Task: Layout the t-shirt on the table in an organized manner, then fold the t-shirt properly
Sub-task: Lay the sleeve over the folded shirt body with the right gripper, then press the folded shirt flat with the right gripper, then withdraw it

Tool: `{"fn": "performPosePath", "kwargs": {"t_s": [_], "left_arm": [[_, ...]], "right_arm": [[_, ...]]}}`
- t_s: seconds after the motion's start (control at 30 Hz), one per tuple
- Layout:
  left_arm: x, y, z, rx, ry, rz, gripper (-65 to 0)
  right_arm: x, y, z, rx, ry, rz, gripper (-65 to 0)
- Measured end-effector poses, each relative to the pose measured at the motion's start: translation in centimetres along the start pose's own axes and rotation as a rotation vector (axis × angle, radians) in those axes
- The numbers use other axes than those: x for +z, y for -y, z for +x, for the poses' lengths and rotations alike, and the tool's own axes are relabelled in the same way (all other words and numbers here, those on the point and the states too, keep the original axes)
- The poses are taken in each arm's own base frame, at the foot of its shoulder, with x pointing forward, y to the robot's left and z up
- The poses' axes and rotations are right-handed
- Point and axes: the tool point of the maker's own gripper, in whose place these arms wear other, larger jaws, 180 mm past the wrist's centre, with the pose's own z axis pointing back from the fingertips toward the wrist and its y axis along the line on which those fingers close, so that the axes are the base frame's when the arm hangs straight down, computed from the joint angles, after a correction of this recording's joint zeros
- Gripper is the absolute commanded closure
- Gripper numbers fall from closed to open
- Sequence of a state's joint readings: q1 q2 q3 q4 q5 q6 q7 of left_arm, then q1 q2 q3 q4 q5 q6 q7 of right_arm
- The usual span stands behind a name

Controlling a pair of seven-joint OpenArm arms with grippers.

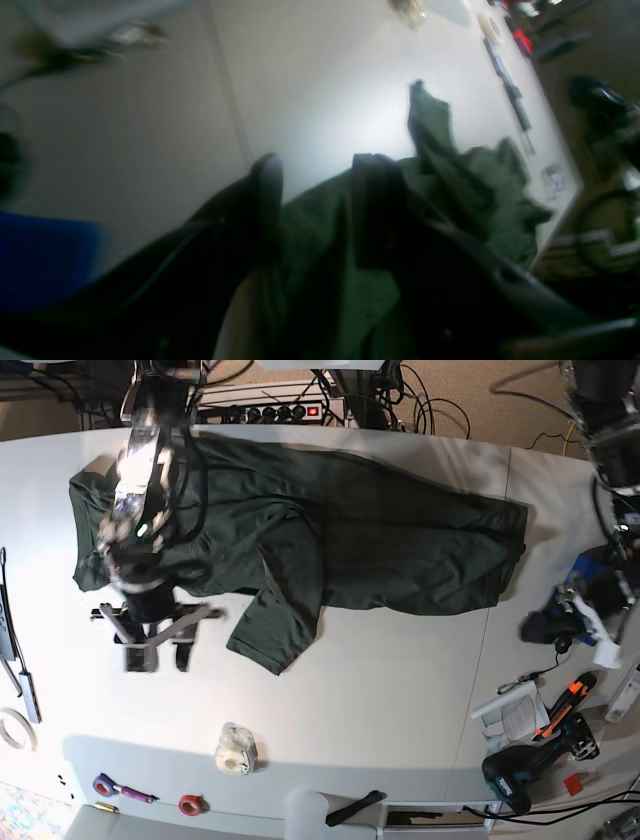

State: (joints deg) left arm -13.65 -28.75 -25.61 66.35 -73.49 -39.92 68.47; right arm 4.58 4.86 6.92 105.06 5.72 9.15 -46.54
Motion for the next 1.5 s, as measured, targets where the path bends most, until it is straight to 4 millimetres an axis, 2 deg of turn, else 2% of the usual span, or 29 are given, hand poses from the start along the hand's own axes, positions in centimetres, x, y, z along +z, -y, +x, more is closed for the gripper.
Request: {"fn": "performPosePath", "kwargs": {"t_s": [0.13,0.27,0.37,0.47,0.6,0.63,0.7,0.73,0.8,0.9,1.03,1.13,1.2,1.27,1.33,1.4,1.5], "left_arm": [[-1.7,1.2,-0.2,0.021,0.025,-0.046,-24.3],[-2.7,1.9,-0.9,0.045,0.029,-0.072,-24.3],[-2.8,2.0,-0.8,0.043,0.034,-0.076,-24.3],[-2.8,2.0,-0.8,0.043,0.033,-0.075,-24.3],[-2.8,2.0,-0.8,0.043,0.033,-0.075,-24.3],[-2.8,2.0,-0.8,0.044,0.034,-0.077,-24.3],[-2.8,2.0,-0.8,0.044,0.034,-0.076,-24.3],[-2.8,2.0,-0.8,0.043,0.034,-0.075,-24.3],[-2.7,1.9,-0.8,0.043,0.033,-0.074,-24.3],[-2.8,2.0,-0.8,0.043,0.033,-0.075,-24.3],[-2.8,1.9,-0.9,0.042,0.029,-0.071,-24.3],[-2.7,1.9,-0.9,0.040,0.028,-0.069,-24.3],[-2.8,1.8,-1.0,0.041,0.026,-0.067,-24.3],[-2.8,1.8,-1.0,0.040,0.025,-0.067,-24.3],[-2.8,1.8,-1.0,0.039,0.022,-0.064,-24.3],[-2.8,1.8,-1.0,0.039,0.021,-0.063,-24.3],[-2.8,1.8,-1.0,0.039,0.022,-0.064,-24.3]], "right_arm": [[-4.6,0.9,-5.7,-0.246,-0.171,0.088,-25.6],[-8.1,1.6,-8.9,-0.565,-0.242,0.159,-25.6],[-10.0,0.8,-8.8,-0.741,-0.226,0.252,-25.6],[-10.6,-1.9,-8.8,-0.754,-0.258,0.381,-25.6],[-10.5,-4.6,-8.9,-0.708,-0.300,0.467,-24.6],[-10.4,-5.8,-8.9,-0.680,-0.315,0.497,-18.4],[-9.9,-8.6,-9.7,-0.568,-0.391,0.554,-1.7],[-9.8,-9.7,-9.7,-0.534,-0.408,0.578,0.0],[-9.5,-11.8,-9.8,-0.468,-0.433,0.626,0.0],[-8.9,-13.8,-9.5,-0.382,-0.459,0.676,0.0],[-8.2,-13.7,-8.3,-0.171,-0.489,0.650,0.0],[-7.5,-13.1,-4.7,-0.111,-0.400,0.632,0.0],[-6.8,-13.1,-0.9,-0.075,-0.313,0.640,0.0],[-5.3,-14.1,2.5,-0.058,-0.248,0.688,0.0],[-3.4,-16.0,4.0,-0.042,-0.212,0.762,0.0],[-2.3,-18.1,3.3,-0.011,-0.216,0.802,0.0],[-0.2,-22.4,0.0,0.006,-0.288,0.898,0.0]]}}
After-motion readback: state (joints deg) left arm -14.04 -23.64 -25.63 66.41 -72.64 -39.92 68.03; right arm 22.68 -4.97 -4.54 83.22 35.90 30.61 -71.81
